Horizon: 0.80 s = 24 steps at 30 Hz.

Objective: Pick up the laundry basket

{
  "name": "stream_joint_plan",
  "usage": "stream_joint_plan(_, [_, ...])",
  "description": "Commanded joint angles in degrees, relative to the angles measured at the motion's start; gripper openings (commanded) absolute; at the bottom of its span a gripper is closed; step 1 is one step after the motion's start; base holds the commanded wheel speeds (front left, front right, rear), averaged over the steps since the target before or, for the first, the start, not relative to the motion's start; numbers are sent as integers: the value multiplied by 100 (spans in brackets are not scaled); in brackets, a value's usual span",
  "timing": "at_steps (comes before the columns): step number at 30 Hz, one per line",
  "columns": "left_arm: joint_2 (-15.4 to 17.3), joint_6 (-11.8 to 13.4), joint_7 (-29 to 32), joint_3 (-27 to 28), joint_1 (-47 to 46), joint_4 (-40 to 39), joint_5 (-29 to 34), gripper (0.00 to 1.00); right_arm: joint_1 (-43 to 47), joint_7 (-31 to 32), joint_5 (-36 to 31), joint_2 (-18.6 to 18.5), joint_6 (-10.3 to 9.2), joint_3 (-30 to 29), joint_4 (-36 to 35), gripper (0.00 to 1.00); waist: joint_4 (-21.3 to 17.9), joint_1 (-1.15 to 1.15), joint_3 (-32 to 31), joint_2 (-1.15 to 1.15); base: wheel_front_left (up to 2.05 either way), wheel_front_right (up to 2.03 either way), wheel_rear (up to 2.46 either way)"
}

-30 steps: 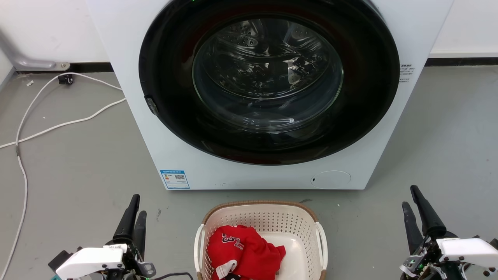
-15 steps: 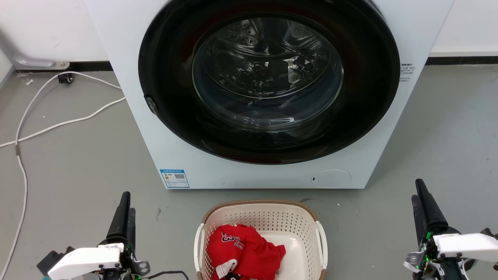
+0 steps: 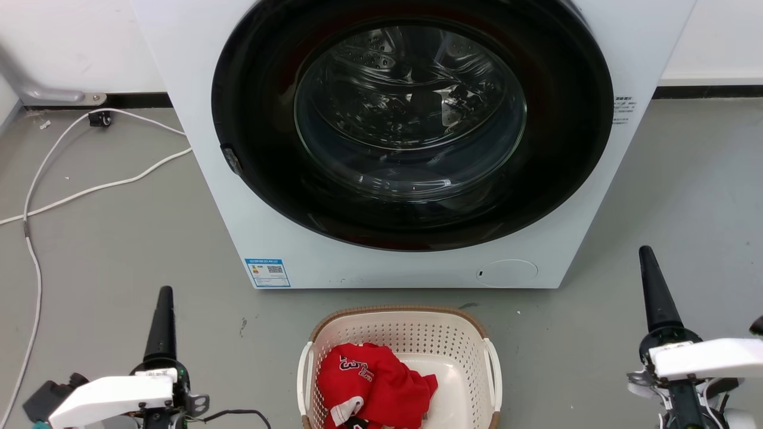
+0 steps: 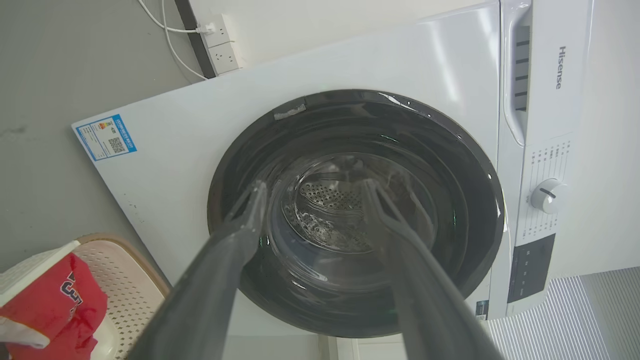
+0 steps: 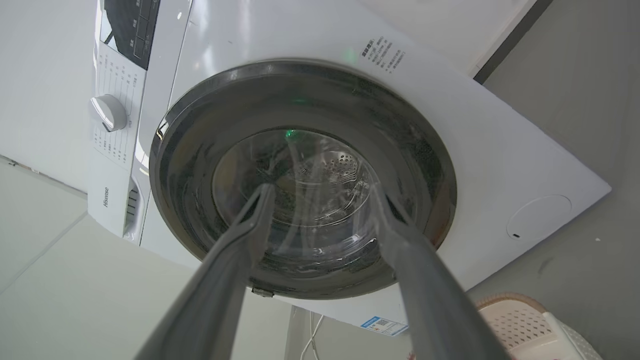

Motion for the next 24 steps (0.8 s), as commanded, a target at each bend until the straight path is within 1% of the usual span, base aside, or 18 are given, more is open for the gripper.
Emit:
stream_joint_plan(1, [22, 20, -57, 52, -49, -168, 208, 100, -144, -56, -322, -15, 1, 41, -206, 100, 0, 0, 3, 0, 0, 0, 0])
stream_joint_plan(6, [23, 244, -156, 32, -17, -378, 726, 100, -133, -155, -1108, -15, 1, 119, -464, 100, 1, 0, 17, 0, 0, 0, 0])
stream_joint_plan(11, [25, 273, -252, -50, 31, -667, 1167, 100, -119, -247, -1852, -14, 2, 171, -639, 100, 5, 0, 43, 0, 0, 0, 0])
stream_joint_plan(14, [25, 280, -305, -161, 65, -846, 1641, 100, -106, -302, -2236, -14, 2, 189, -705, 100, 10, 0, 58, 0, 0, 0, 0])
stream_joint_plan(16, [25, 214, -344, -260, 81, -1022, 2007, 100, -91, -338, -2446, -14, 2, 194, -742, 100, 13, 0, 66, 0, 0, 0, 0])
stream_joint_plan(18, [26, 214, -375, -380, 132, -1156, 2391, 100, -66, -371, -2653, -13, 2, 223, -760, 100, 13, 0, 71, 0, 0, 0, 0])
stream_joint_plan(20, [26, 246, -411, -522, 171, -1268, 2788, 100, -46, -408, -2854, -13, 2, 254, -785, 100, 10, 0, 74, 0, 0, 0, 0])
stream_joint_plan(22, [27, 331, -447, -676, 210, -1332, 3116, 100, -22, -437, -3048, -13, 2, 288, -803, 100, 6, 0, 76, 0, 0, 0, 0])
stream_joint_plan(23, [27, 331, -447, -676, 210, -1332, 3116, 100, -22, -437, -3048, -13, 2, 288, -803, 100, 6, 0, 76, 0, 0, 0, 0])
stream_joint_plan(24, [27, 376, -462, -745, 230, -1346, 3255, 100, -7, -457, -3145, -13, 2, 305, -803, 100, 3, 0, 77, 0, 0, 0, 0])
